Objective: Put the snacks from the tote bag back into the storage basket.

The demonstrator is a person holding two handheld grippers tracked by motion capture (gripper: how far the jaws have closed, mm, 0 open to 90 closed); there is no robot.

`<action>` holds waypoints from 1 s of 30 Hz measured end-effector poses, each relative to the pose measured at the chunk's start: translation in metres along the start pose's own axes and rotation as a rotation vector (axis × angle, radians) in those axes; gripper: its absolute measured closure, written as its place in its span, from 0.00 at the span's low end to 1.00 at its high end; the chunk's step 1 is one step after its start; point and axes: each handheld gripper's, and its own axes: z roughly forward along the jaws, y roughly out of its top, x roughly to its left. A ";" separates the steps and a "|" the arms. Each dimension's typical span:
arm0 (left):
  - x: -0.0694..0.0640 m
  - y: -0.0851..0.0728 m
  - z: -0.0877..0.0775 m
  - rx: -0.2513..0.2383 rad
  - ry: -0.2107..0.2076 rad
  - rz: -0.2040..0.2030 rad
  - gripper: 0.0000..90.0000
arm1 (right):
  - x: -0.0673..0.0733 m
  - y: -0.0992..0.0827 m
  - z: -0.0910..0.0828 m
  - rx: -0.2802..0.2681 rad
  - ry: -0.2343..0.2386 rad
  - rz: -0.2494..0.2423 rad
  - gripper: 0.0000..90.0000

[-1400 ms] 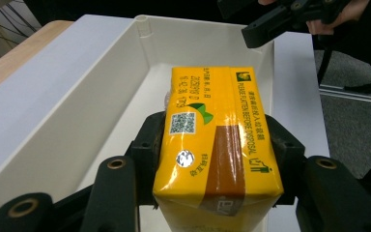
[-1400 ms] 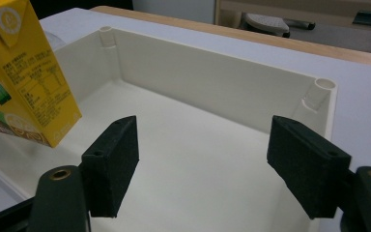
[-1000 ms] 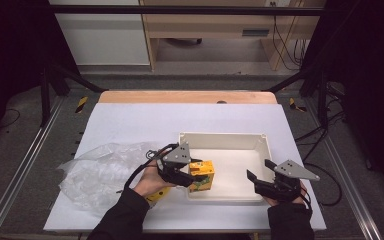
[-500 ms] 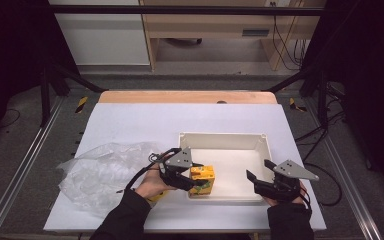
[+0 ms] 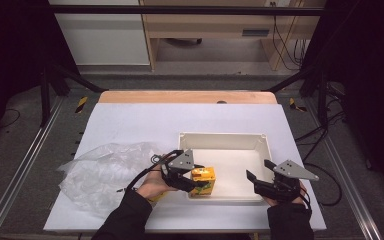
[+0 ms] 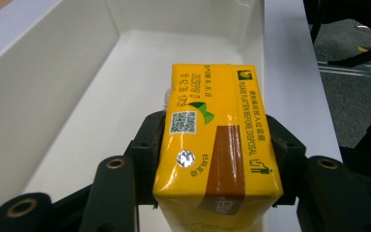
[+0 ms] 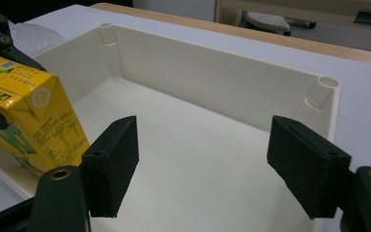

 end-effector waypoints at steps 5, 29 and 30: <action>0.002 -0.001 -0.002 0.025 0.001 -0.038 0.53 | 0.000 0.000 0.001 0.002 -0.002 -0.006 0.30; -0.020 0.007 -0.065 -0.041 0.252 -0.179 0.32 | -0.002 0.001 -0.003 -0.008 -0.016 0.009 0.28; -0.020 0.005 -0.069 -0.048 0.265 -0.186 0.32 | -0.003 0.001 -0.003 -0.007 -0.017 0.009 0.27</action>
